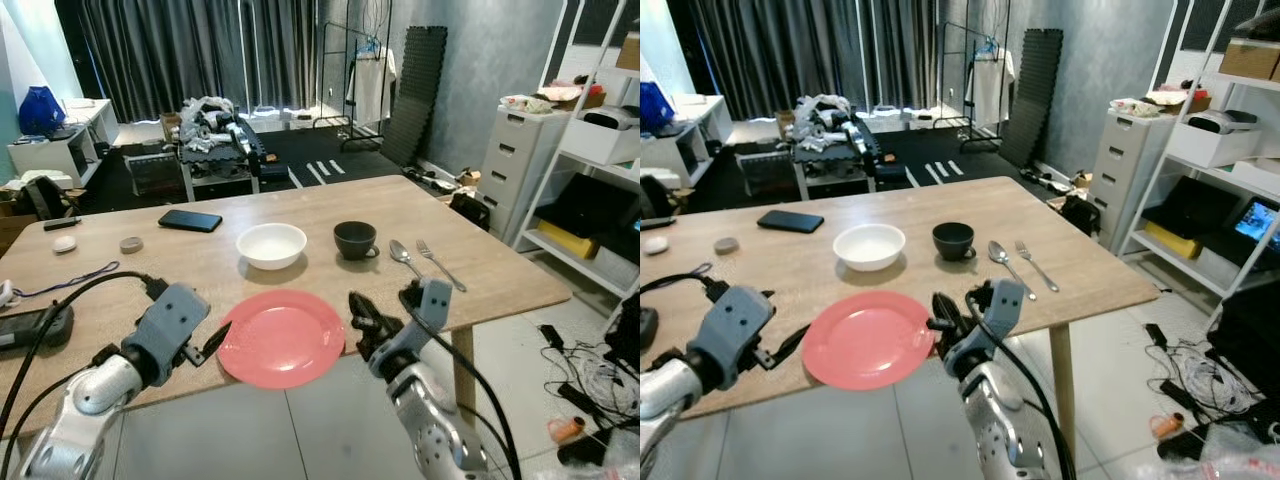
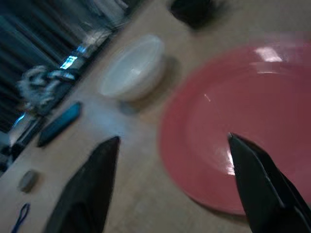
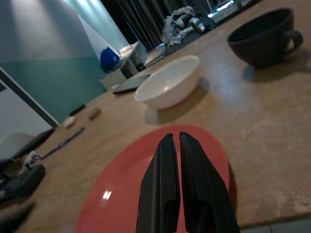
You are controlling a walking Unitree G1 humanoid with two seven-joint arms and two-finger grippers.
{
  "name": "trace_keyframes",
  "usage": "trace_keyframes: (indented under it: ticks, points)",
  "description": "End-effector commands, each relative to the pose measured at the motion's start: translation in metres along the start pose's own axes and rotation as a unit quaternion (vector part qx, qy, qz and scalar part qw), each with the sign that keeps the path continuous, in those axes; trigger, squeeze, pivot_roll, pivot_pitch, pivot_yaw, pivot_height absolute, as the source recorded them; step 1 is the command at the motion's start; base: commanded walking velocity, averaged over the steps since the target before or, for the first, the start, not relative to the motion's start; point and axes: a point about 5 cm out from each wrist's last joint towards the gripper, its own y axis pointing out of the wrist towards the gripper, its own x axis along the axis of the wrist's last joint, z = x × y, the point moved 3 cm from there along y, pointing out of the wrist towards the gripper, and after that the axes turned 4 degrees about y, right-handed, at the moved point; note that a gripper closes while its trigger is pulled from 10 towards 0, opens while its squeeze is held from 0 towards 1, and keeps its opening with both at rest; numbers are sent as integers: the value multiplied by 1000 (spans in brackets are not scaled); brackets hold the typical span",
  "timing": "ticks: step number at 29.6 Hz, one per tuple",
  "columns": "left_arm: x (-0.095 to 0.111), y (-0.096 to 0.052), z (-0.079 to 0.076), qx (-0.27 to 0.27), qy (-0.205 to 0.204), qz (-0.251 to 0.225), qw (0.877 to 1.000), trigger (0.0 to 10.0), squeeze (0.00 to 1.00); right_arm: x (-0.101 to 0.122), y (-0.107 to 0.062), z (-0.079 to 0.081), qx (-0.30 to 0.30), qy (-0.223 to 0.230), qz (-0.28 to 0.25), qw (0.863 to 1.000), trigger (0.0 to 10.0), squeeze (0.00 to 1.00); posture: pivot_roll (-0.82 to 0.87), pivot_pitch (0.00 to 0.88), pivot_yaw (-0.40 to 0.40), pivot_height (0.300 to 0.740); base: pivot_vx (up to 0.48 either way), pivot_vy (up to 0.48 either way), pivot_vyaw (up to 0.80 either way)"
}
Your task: Setting the table
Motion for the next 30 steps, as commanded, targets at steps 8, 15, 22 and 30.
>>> trace_keyframes:
  ticks: [8,15,22,30]
  points:
    - [-21,-7,-49,-130,129,15,983,10000,0,-15,-7,-19,-29,-19,20,999,10000,0,121,21,81,740,0,0,0]
    - [-17,-2,-64,-151,186,-16,971,10000,0,-17,-6,-22,-34,-19,18,999,10000,0,118,3,89,740,0,0,0]
    - [-21,7,-81,-176,208,-25,962,10000,0,-15,-1,-19,-27,-19,13,999,10000,0,119,0,87,740,0,0,0]
    - [7,15,-72,-144,257,-92,951,10000,0,-9,2,-20,-22,-22,-1,1000,10000,0,109,0,84,740,0,0,0]
